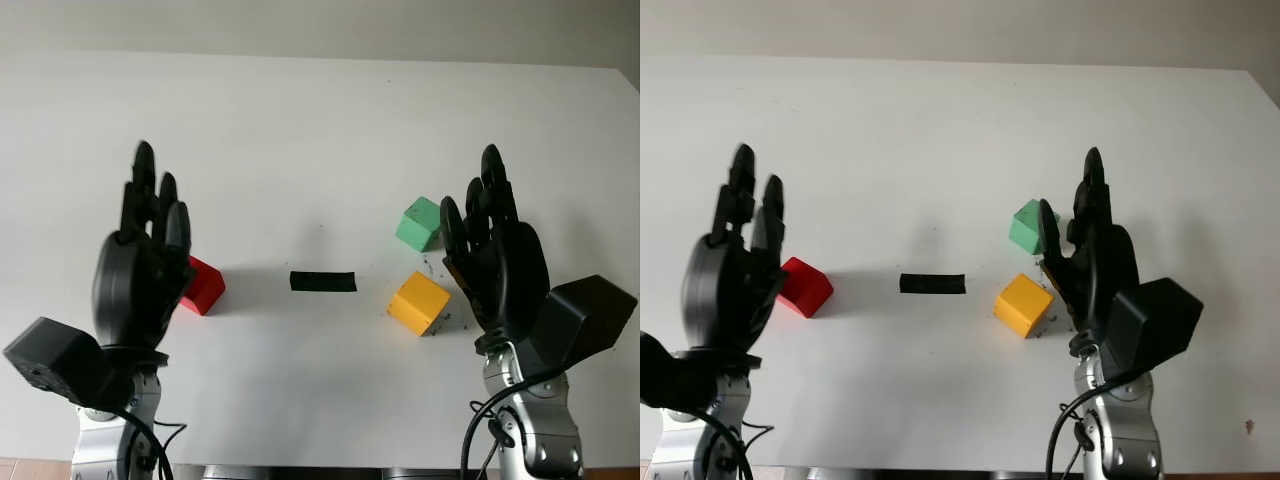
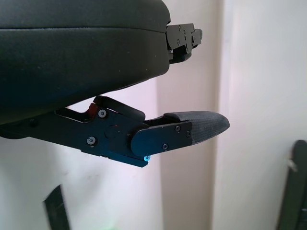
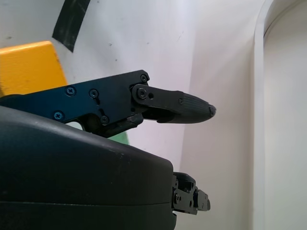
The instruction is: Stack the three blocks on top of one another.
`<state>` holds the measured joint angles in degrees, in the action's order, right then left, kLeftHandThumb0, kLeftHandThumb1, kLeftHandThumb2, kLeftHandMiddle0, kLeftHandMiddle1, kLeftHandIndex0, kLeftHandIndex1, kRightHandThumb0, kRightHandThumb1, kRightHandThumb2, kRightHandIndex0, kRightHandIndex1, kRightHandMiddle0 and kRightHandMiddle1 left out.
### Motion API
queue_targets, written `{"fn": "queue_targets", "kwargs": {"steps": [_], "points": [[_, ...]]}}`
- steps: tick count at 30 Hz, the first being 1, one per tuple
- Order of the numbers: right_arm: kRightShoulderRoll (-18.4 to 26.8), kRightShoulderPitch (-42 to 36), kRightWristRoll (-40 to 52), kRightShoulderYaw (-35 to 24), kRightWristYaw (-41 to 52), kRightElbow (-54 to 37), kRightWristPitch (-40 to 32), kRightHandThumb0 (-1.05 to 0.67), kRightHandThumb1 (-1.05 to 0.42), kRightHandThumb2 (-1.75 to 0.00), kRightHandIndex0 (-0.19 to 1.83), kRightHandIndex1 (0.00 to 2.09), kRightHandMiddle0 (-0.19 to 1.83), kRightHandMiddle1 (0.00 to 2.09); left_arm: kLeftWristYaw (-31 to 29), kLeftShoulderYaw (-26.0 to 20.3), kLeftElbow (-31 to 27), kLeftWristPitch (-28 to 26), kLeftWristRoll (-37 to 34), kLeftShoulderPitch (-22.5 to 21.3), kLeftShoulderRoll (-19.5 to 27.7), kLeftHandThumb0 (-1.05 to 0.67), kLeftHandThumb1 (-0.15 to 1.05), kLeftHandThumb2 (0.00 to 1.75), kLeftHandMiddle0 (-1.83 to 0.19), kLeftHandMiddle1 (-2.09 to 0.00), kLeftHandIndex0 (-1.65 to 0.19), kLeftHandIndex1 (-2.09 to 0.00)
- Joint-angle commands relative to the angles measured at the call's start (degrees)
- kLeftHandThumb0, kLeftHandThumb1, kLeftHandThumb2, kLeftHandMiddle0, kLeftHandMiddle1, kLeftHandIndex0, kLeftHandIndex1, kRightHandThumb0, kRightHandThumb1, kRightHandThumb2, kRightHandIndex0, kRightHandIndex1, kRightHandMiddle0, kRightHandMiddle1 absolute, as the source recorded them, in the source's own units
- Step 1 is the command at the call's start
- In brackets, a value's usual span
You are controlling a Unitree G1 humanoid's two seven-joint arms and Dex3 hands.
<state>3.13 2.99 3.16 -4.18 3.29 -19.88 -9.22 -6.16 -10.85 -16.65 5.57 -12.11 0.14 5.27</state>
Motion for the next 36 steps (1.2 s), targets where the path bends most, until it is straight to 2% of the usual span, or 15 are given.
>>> {"fn": "queue_targets", "kwargs": {"steps": [1, 6, 11, 13, 15, 18, 23, 27, 29, 32, 36], "points": [[0.74, 0.19, 0.16, -0.01, 0.21, -1.23, -0.18, -0.63, -1.05, -0.57, -0.19, 0.00, -0.19, 0.01, 0.14, -0.92, 0.47, 1.22, -0.41, -0.44, 0.14, -0.66, 1.05, 0.54, 0.14, -0.05, 0.14, -0.04], [1.09, 1.35, 1.76, -0.81, 1.26, -0.23, 0.04, -0.62, -1.05, -0.59, -0.19, 0.00, -0.19, 0.00, 2.61, -1.24, 0.33, 0.15, 0.32, -1.83, -0.33, -0.69, 1.05, 0.51, 0.14, -0.05, 0.14, -0.05], [3.52, 4.39, 4.68, -3.83, 3.62, 1.56, 0.90, -0.60, -1.05, -0.58, -0.19, 0.00, -0.19, 0.01, 2.80, -1.20, 2.07, 0.36, 0.32, -3.54, 0.13, -0.69, 1.05, 0.50, 0.12, -0.06, 0.12, -0.06], [5.56, 6.35, 3.82, -4.93, 3.78, 2.28, 1.42, -0.61, -1.05, -0.56, -0.19, 0.00, -0.18, 0.02, 2.73, -0.98, 2.38, 0.59, 0.56, -3.64, 0.04, -0.69, 1.05, 0.50, 0.12, -0.06, 0.12, -0.06], [9.51, 9.58, 2.06, -6.16, 4.91, 4.19, 3.18, -0.62, -1.05, -0.52, -0.14, 0.03, -0.12, 0.06, 2.61, -0.82, 2.46, 0.77, 0.73, -3.50, 0.03, -0.68, 1.05, 0.51, 0.13, -0.05, 0.13, -0.05], [16.09, 15.92, -0.72, -7.64, 6.79, 8.78, 5.60, -0.68, -1.05, -0.37, -0.04, 0.09, 0.00, 0.11, 2.19, -0.81, 3.00, 1.38, 0.91, -3.26, 0.16, -0.67, 1.05, 0.54, 0.15, -0.05, 0.15, -0.04], [24.50, 26.82, 0.59, -8.55, 13.41, 16.83, 5.97, -0.70, -1.01, -0.11, -0.05, 0.07, 0.01, 0.12, 0.82, -1.11, 4.35, 2.43, -0.22, -3.04, 0.09, -0.66, 1.05, 0.55, 0.16, -0.05, 0.15, -0.04], [26.09, 30.13, 1.02, -7.98, 15.40, 18.86, 6.29, -0.66, -1.00, -0.07, -0.06, 0.06, 0.01, 0.19, 0.46, -1.14, 4.24, 2.36, 0.14, -2.62, 0.60, -0.66, 1.05, 0.56, 0.15, -0.05, 0.14, -0.05], [26.03, 29.99, 0.63, -7.67, 15.39, 18.59, 6.69, -0.66, -1.03, -0.06, -0.07, 0.06, -0.14, 0.46, 0.05, -1.31, 4.07, 2.07, -0.03, -2.53, 1.07, -0.66, 1.05, 0.56, 0.14, -0.06, 0.14, -0.05], [24.57, 28.25, -0.67, -6.94, 13.53, 16.34, 7.12, -0.67, -1.04, -0.11, -0.07, 0.06, -0.18, 0.51, -2.02, -2.27, 2.56, 0.98, 0.54, -2.36, 4.64, -0.63, 1.05, 0.55, 0.06, -0.09, 0.08, -0.08], [21.96, 24.87, -2.13, -5.98, 10.41, 12.94, 7.24, -0.69, -1.05, -0.34, -0.09, 0.05, -0.19, 0.39, -4.60, -5.03, -0.29, -1.27, 10.18, -3.29, 16.37, -0.65, 1.05, 0.40, -0.28, -0.10, -0.19, -0.16]]}}
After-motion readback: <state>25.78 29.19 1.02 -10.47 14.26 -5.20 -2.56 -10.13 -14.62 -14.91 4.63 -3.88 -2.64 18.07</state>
